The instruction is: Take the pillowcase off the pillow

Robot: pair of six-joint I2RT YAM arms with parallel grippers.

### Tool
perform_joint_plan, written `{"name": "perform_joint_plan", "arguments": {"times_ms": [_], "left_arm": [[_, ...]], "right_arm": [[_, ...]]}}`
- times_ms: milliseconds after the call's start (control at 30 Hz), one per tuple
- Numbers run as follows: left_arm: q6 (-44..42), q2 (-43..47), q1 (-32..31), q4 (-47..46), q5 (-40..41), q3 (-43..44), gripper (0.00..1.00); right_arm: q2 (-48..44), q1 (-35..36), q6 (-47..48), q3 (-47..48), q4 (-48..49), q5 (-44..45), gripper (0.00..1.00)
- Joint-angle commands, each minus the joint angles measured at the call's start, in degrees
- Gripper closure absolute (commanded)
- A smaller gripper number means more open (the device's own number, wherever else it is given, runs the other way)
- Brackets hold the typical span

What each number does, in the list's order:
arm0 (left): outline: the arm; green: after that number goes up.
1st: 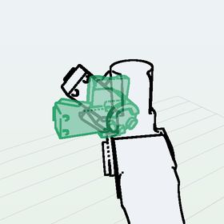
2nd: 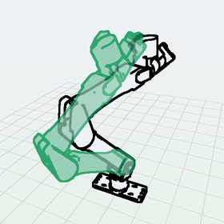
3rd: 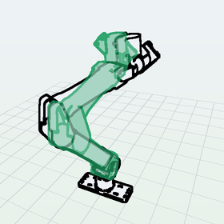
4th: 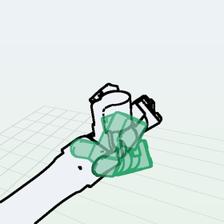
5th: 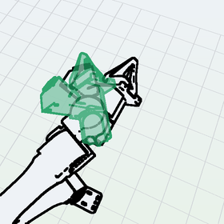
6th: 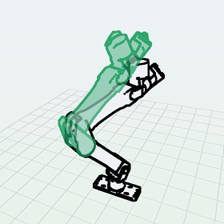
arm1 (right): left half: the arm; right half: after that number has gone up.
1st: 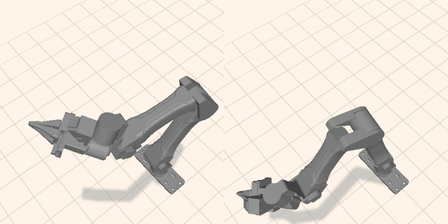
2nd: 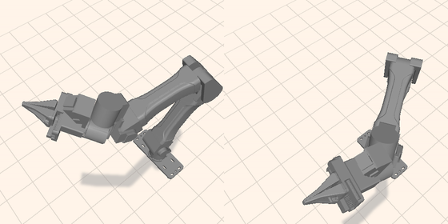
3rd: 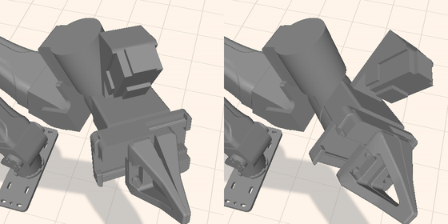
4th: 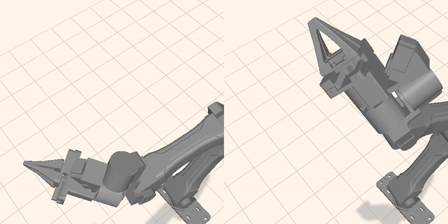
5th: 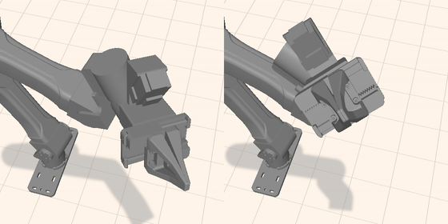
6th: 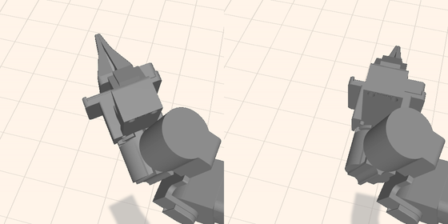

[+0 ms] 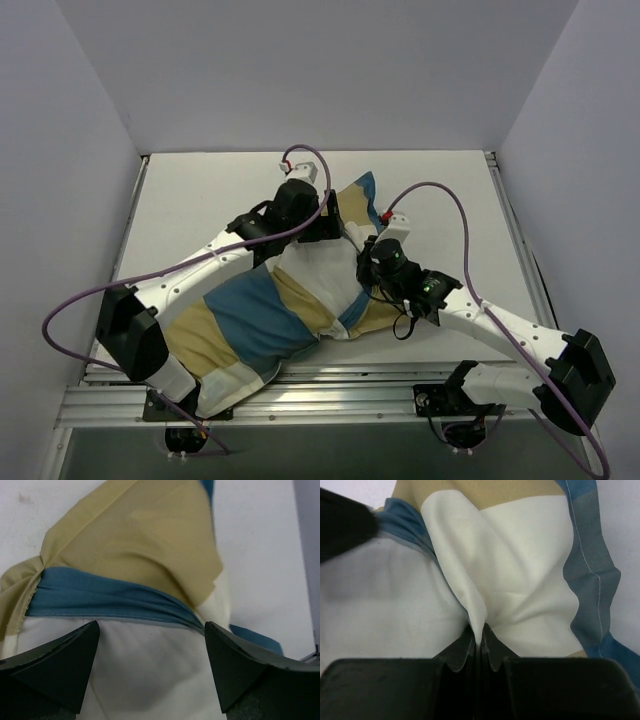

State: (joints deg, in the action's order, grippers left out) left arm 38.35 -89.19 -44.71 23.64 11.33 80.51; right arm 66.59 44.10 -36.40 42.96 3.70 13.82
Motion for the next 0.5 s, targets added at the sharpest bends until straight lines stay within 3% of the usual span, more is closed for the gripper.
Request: {"name": "perform_joint_plan", "arguments": {"times_ms": [0,467], "left_arm": [[1.02,-1.95,-1.16,2.11,0.62,-0.79,0.05],[4.37,-0.37,-3.98,-6.75,-2.89,-14.50,0.02]], "right_arm": [[-2.68,5.56,-9.30,-1.47,-2.03,0.05,1.00],[-4.18,3.81,-7.46,0.28,-10.12,6.04,1.00]]}}
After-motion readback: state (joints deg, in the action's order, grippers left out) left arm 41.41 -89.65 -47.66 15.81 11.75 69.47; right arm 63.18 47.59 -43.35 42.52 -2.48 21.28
